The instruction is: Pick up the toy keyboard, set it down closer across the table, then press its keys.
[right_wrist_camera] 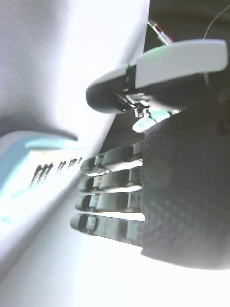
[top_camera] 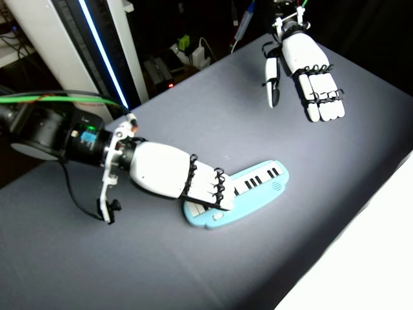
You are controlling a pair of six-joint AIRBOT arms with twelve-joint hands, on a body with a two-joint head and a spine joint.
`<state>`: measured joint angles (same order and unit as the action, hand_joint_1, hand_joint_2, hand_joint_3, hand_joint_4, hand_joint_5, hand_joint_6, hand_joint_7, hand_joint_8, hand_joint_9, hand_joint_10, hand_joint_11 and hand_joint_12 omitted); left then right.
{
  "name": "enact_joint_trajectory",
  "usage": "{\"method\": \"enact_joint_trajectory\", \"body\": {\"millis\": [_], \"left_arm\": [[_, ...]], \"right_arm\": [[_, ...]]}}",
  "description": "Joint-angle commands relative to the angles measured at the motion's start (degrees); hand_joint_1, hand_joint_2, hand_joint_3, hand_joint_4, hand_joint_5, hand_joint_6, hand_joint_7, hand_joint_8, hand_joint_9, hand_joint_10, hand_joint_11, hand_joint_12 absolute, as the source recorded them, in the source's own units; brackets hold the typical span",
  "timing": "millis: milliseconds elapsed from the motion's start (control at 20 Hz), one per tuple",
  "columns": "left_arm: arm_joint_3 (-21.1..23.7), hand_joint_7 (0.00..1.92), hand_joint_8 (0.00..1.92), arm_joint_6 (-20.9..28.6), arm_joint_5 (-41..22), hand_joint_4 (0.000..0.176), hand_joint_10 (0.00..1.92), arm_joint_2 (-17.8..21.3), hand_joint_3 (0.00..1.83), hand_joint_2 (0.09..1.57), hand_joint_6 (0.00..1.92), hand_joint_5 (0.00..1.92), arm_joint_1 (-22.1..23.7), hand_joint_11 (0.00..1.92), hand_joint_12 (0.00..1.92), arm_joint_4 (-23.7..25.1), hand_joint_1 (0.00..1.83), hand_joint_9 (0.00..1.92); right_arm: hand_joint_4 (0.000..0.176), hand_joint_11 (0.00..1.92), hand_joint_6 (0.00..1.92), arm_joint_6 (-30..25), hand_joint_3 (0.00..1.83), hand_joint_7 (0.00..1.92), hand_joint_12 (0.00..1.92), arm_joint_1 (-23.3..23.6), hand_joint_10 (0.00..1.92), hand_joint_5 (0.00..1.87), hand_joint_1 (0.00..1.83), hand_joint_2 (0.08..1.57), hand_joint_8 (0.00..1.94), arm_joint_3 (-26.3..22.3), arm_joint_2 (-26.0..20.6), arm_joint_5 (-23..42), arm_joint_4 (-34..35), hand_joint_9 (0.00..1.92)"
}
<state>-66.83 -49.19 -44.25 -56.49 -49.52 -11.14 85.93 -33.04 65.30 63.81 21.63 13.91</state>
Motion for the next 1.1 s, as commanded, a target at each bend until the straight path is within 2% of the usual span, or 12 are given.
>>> {"method": "enact_joint_trajectory", "body": {"millis": [0, 150, 200, 250, 350, 450, 550, 800, 900, 950, 1000, 1050], "left_arm": [[-0.04, 0.0, 0.0, 0.2, -7.08, 0.039, 0.0, 0.35, 0.0, 1.25, 0.0, 0.0, 0.37, 0.0, 0.0, 0.2, 0.75, 0.0], [-0.01, 0.0, 0.0, 0.2, -7.13, 0.03, 0.0, 0.35, 0.0, 1.26, 0.0, 0.0, 0.33, 0.0, 0.0, 0.19, 0.72, 0.0], [-0.01, 0.0, 0.0, 0.2, -7.17, 0.03, 0.0, 0.35, 0.0, 1.26, 0.0, 0.0, 0.33, 0.0, 0.0, 0.19, 0.72, 0.0], [-0.01, 0.0, 0.0, 0.29, -7.22, 0.041, 0.0, 0.35, 0.0, 1.26, 0.0, 0.0, 0.23, 0.0, 0.0, 0.16, 0.71, 0.0], [-0.01, 0.0, 0.0, 0.42, -7.51, 0.024, 0.0, 0.35, 0.0, 1.26, 0.0, 0.0, -0.02, 0.0, 0.0, -0.08, 0.74, 0.0], [-0.01, 0.0, 0.0, 0.42, -7.54, 0.036, 0.0, 0.35, 0.0, 1.26, 0.0, 0.0, -0.02, 0.0, 0.0, -0.11, 0.74, 0.0], [-0.01, 0.0, 0.0, 0.42, -7.63, 0.032, 0.0, 0.35, 0.0, 1.26, 0.0, 0.0, -0.07, 0.0, 0.0, -0.19, 0.74, 0.0], [0.01, 0.0, 0.0, 0.43, -7.82, 0.057, 0.0, 0.36, 0.0, 1.26, 0.0, 0.0, -0.31, 0.0, 0.0, -0.48, 0.67, 0.0], [0.05, 0.0, 0.0, 0.43, -7.86, 0.057, 0.0, 0.36, 0.0, 1.26, 0.0, 0.0, -0.4, 0.0, 0.0, -0.6, 0.66, 0.0], [0.06, 0.0, 0.0, 0.43, -7.9, 0.05, 0.0, 0.36, 0.0, 1.26, 0.0, 0.0, -0.43, 0.0, 0.0, -0.64, 0.64, 0.0], [0.07, 0.0, 0.0, 0.43, -7.92, 0.057, 0.0, 0.36, 0.0, 1.26, 0.0, 0.0, -0.43, 0.0, 0.0, -0.66, 0.66, 0.0], [0.08, 0.0, 0.0, 0.43, -7.95, 0.055, 0.0, 0.36, 0.0, 1.25, 0.0, 0.0, -0.43, 0.0, 0.0, -0.67, 0.65, 0.0]], "right_arm": [[0.0, 0.0, 0.04, 2.96, 0.0, 0.0, 0.0, 0.68, 0.0, 0.41, 0.33, 1.33, 0.0, 0.18, 0.3, 4.42, 1.22, 0.0], [0.0, 0.0, 0.05, 10.03, 0.01, 0.0, 0.0, 0.67, 0.0, 0.51, 0.22, 1.36, 0.0, 0.59, 1.55, 2.57, 5.88, 0.0], [0.0, 0.0, 0.05, 10.03, 0.01, 0.0, 0.0, 0.66, 0.0, 0.54, 0.23, 1.36, 0.0, 0.47, 1.53, 2.39, 6.08, 0.0], [0.0, 0.0, 0.05, 10.03, 0.0, 0.01, 0.0, 0.66, 0.0, 0.57, 0.25, 1.35, 0.0, 0.27, 1.51, 2.64, 6.08, 0.0], [0.0, 0.0, 0.01, 10.02, 0.01, 0.0, 0.0, 0.68, 0.0, 0.49, 0.15, 1.38, 0.0, -0.61, 0.77, 4.18, 6.15, 0.0], [0.0, 0.0, 0.01, 10.02, 0.0, 0.0, 0.0, 0.7, 0.0, 0.49, 0.22, 1.36, 0.0, -1.79, 0.67, 5.93, 6.15, 0.0], [0.0, 0.0, 0.0, 10.0, 0.01, 0.0, 0.0, 0.87, 0.0, 0.43, 0.13, 1.38, 0.0, -3.09, -0.6, 8.12, 6.16, 0.0], [0.0, 0.0, 0.01, 9.78, 0.01, 0.0, 0.0, 0.87, 0.0, 0.41, 0.16, 1.41, 0.0, -5.18, -2.8, 10.92, 6.53, 0.0], [0.0, 0.0, 0.01, 9.79, 0.01, 0.0, 0.0, 0.29, 0.0, 0.41, 0.18, 1.41, 0.0, -4.95, -2.99, 10.91, 7.5, 0.0], [0.0, 0.0, 0.01, 9.79, 0.0, 0.0, 0.0, -0.01, 0.0, 0.43, 0.27, 1.4, 0.0, -4.79, -2.99, 10.88, 8.03, 0.0], [0.0, 0.0, 0.01, 9.79, 0.0, 0.0, 0.0, -0.3, 0.0, 0.42, 0.28, 1.39, 0.0, -4.69, -2.97, 10.81, 8.18, 0.0], [0.0, 0.0, 0.01, 9.79, 0.0, 0.0, 0.0, -0.84, 0.0, 0.42, 0.28, 1.4, 0.0, -4.25, -2.73, 10.36, 8.99, 0.0]]}}
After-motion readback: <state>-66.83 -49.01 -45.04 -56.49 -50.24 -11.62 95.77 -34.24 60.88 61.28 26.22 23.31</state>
